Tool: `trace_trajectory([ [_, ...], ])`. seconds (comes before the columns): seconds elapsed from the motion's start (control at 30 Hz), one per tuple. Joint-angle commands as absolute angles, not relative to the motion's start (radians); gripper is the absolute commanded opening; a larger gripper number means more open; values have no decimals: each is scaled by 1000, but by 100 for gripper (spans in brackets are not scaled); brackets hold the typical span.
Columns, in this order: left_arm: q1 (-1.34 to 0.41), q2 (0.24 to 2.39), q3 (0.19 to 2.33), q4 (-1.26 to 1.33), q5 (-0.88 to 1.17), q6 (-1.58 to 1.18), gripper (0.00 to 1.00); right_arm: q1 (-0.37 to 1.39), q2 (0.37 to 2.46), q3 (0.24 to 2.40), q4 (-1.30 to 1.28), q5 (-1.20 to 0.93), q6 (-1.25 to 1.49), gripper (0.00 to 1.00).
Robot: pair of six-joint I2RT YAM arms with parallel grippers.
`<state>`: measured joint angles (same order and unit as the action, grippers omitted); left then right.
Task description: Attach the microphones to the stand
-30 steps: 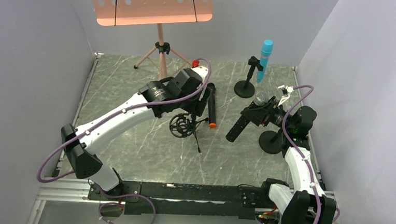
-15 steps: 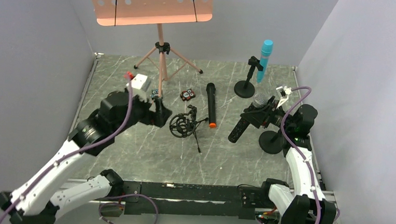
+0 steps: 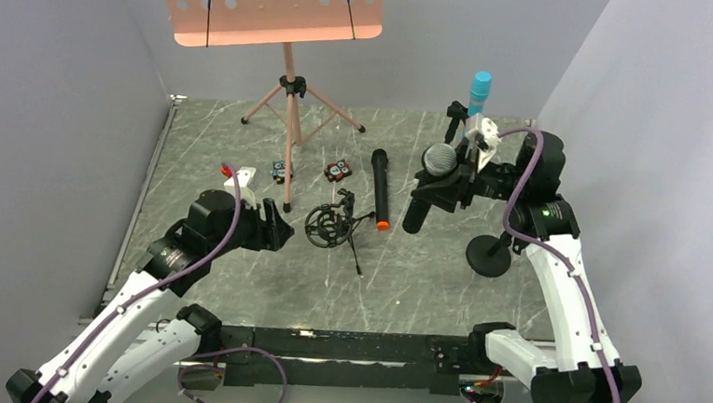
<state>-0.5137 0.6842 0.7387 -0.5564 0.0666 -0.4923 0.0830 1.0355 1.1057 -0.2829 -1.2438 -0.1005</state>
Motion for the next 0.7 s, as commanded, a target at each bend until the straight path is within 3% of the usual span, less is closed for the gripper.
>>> trace_trajectory([
  [0.0,-509,744,734,-467,114,-500,67,204,1098,1253,-380,-1186,-164,7],
  [0.37,-509,873,738,-352,234,-467,58,437,1280,1529,-337,-1151,-78,7],
  [0.67,-550,915,748,-311,318,-443,57,535,1364,1586,-271,-1150,-2,6],
])
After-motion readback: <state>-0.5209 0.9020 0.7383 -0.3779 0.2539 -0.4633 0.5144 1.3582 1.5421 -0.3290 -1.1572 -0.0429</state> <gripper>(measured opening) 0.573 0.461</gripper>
